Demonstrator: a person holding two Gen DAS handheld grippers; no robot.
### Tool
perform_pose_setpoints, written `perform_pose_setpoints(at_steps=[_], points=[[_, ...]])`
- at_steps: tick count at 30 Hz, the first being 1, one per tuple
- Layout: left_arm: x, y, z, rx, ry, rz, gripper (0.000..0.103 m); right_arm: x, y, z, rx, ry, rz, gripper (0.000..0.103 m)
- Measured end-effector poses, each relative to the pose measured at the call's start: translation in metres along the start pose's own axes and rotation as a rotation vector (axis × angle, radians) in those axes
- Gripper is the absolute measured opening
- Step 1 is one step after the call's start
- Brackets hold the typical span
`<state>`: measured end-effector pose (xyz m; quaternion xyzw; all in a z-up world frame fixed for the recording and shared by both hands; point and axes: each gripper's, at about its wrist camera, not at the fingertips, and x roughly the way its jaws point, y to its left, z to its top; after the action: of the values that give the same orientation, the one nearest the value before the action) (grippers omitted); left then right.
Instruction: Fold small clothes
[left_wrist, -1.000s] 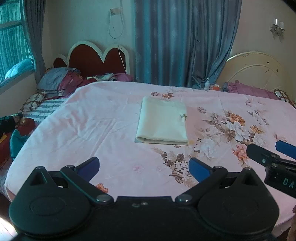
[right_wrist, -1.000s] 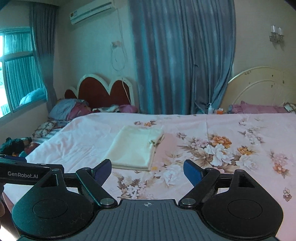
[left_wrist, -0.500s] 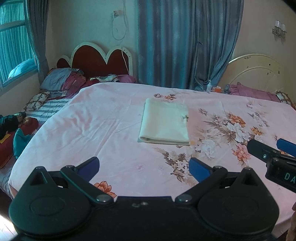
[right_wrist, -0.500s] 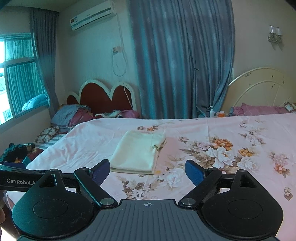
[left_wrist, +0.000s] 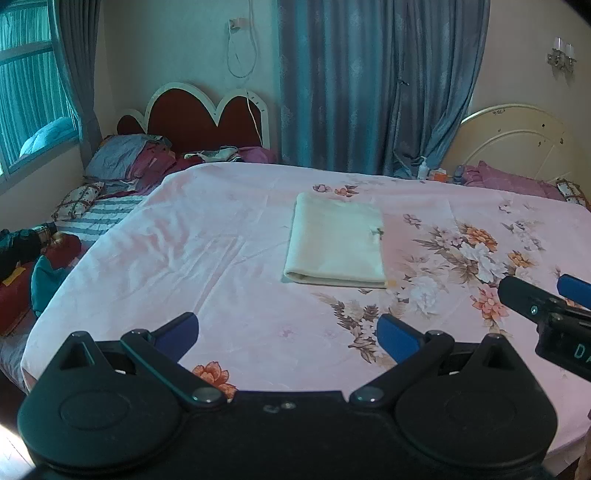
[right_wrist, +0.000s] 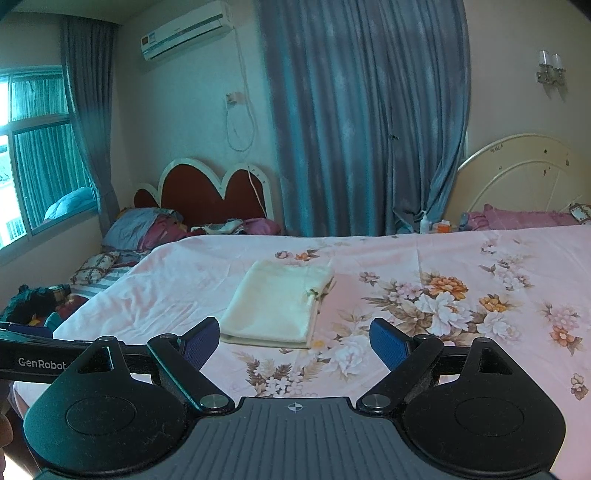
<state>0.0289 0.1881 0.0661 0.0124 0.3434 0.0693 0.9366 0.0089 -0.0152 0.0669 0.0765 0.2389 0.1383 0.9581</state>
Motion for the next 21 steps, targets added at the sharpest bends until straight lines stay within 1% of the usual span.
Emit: perform_pose_setpoints(at_steps=[21], points=[[0.0089,0.0059,0.0017,-0.006,0.021,-0.003,0.102,0.0097,0.0064,-0.0010,-0.001,0.016,0.009,0.087]])
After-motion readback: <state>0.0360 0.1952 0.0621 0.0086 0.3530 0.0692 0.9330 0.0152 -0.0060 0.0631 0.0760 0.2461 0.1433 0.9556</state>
